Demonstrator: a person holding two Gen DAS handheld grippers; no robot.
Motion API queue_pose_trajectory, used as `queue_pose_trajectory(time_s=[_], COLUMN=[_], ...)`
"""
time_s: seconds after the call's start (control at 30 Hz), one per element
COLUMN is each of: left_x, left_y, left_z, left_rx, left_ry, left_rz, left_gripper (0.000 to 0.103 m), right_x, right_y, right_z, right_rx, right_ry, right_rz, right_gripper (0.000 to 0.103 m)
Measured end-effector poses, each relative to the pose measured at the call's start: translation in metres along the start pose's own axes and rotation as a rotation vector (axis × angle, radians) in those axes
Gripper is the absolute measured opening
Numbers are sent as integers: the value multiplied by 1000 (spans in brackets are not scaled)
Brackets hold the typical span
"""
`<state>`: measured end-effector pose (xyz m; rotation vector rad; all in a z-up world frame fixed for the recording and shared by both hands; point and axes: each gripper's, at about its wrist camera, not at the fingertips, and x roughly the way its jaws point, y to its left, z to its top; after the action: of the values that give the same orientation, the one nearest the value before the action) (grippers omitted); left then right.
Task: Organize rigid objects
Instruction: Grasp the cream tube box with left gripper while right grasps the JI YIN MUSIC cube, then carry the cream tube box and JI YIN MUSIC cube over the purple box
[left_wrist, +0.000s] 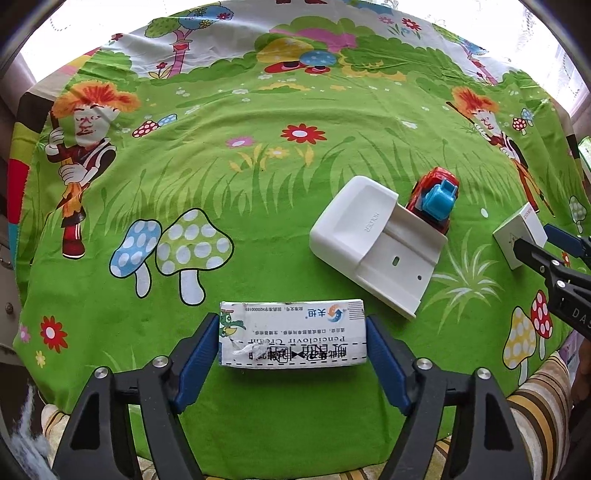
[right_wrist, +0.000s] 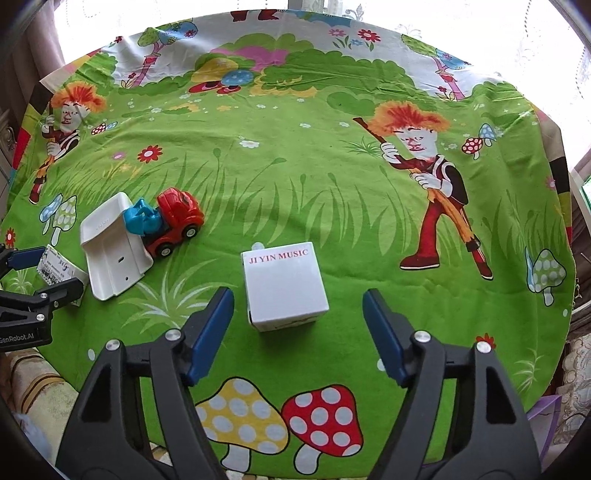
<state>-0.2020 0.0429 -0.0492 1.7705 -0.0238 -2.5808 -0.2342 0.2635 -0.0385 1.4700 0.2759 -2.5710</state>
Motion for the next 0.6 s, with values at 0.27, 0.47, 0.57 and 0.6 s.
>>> queue_pose_trajectory(time_s=[0.27, 0.47, 0.57, 0.6], left_x=[-7, -23, -33, -36], left_y=[2, -1, -6, -8], left_z=[-1, -6, -9, -10], left_rx=[1, 10, 22, 26], left_ry=[-26, -83, -106, -113], left_rz=[-13, -13, -33, -40], left_gripper=[76, 76, 76, 76], right_x=[3, -15, -29, -33], right_y=[-2, -4, -4, -4], right_z=[-2, -11, -20, -23], right_rx=[13, 41, 48, 55], right_ry=[11, -16, -34, -39], right_rz=[19, 15, 10, 12], right_gripper=[46, 45, 46, 45])
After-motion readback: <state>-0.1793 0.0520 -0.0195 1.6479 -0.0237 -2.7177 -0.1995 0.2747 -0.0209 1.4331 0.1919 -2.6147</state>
